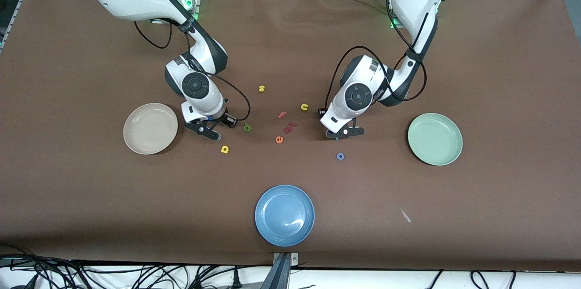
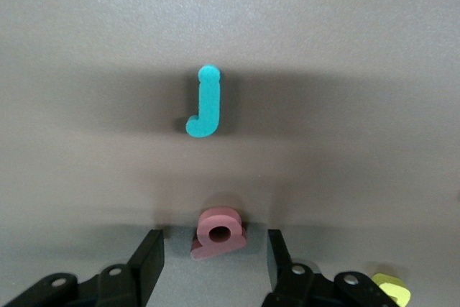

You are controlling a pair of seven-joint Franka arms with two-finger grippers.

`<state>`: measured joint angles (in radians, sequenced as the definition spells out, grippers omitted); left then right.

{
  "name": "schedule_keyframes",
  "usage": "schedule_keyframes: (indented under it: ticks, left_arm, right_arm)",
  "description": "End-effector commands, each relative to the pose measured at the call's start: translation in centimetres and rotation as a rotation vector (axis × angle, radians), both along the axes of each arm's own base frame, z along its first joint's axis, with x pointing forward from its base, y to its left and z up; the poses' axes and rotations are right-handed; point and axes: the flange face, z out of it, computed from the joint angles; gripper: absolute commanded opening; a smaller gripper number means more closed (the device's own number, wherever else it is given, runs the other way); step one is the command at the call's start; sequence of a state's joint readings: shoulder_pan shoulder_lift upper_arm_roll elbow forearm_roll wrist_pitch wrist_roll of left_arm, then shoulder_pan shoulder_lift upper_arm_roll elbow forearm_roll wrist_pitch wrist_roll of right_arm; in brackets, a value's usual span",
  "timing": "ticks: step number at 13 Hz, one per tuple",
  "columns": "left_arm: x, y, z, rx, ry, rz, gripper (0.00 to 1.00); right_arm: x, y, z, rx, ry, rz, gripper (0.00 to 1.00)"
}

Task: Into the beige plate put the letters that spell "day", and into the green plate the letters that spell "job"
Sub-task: 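Grasp the cyan y with the right gripper while the left grasps pink letter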

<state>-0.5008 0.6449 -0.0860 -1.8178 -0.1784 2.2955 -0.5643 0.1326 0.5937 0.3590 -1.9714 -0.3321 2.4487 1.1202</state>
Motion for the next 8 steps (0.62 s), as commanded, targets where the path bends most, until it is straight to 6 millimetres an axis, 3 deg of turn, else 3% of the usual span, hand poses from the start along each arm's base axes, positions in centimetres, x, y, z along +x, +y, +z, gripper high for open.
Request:
schedule_keyframes:
  ticks: [1, 2, 8]
  left_arm:
    - [-0.09, 0.30, 0.53, 0.005, -0.024, -0.025, 0.64]
    - [-0.09, 0.30, 0.53, 0.005, -0.024, -0.025, 0.57]
    - [0.46, 0.37, 0.50, -0.004, -0.045, -0.017, 0.48]
  right_arm:
    - [-0.15, -0.04, -0.45, -0.008, -0.004, -0.001, 0.49]
    - [-0.29, -0.07, -0.65, -0.010, 0.000, 0.000, 0.45]
    - [-0.21, -0.06, -0.51, -0.007, -0.001, -0.008, 0.10]
